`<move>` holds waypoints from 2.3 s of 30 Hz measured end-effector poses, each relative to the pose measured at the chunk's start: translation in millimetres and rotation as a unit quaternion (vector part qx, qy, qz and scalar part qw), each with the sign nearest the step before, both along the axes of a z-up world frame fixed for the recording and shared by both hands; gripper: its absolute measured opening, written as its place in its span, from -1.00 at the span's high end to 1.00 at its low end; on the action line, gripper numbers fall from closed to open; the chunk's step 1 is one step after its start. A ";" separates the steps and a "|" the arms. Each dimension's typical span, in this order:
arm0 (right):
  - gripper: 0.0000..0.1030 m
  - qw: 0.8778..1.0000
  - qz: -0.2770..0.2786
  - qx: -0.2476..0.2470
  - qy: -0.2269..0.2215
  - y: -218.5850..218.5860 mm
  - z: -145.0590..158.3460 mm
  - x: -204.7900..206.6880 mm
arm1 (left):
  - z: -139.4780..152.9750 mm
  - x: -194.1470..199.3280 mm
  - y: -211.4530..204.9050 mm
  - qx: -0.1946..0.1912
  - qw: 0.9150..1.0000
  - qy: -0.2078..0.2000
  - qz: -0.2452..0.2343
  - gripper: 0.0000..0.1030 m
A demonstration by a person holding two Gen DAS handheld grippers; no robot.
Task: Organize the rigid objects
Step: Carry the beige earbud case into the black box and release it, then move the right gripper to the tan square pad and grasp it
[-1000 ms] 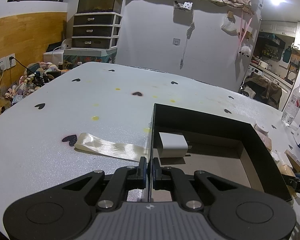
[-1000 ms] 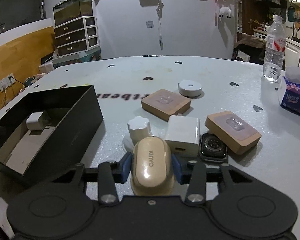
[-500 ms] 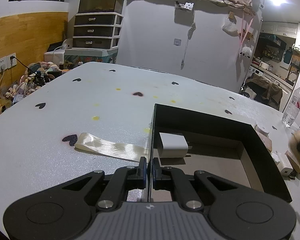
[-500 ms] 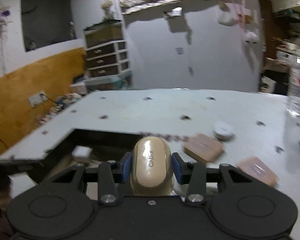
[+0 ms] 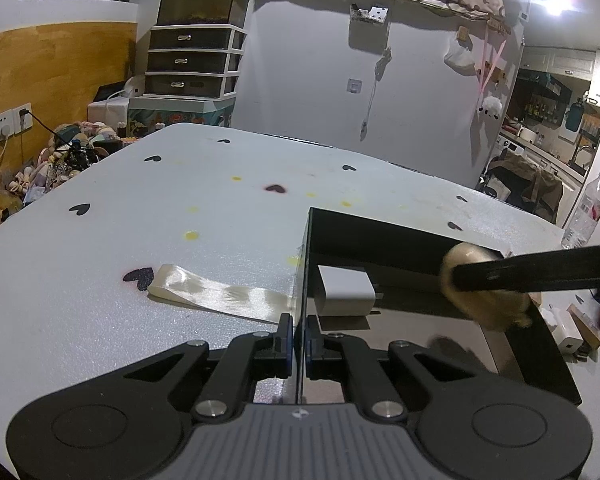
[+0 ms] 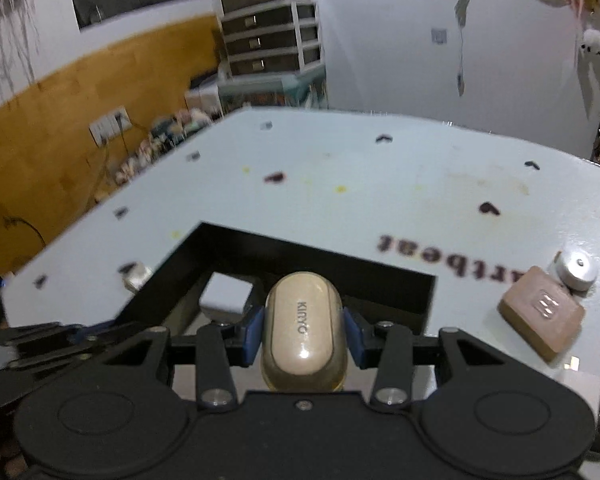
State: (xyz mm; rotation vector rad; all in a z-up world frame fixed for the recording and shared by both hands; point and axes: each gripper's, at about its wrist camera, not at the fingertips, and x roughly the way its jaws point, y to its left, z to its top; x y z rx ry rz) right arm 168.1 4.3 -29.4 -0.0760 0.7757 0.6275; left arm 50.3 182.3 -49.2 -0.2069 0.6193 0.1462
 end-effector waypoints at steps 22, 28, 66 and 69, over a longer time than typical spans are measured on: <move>0.12 0.998 0.014 -0.064 0.012 41.3 -23.6 23.6 | -2.4 0.0 0.5 -0.004 1.000 -0.002 -0.002 0.88; -0.03 0.999 0.009 -0.049 -0.008 27.1 -7.0 13.9 | -2.4 -0.2 0.7 -0.004 1.000 -0.002 -0.001 0.88; -0.95 0.988 -0.119 -0.014 -0.098 -138.3 6.6 -80.9 | -2.2 -0.3 1.2 -0.004 1.000 -0.002 -0.001 0.88; -0.96 0.984 -0.144 -0.022 -0.105 -155.6 0.5 -81.0 | -2.1 -0.3 1.2 -0.004 1.000 -0.002 0.000 0.88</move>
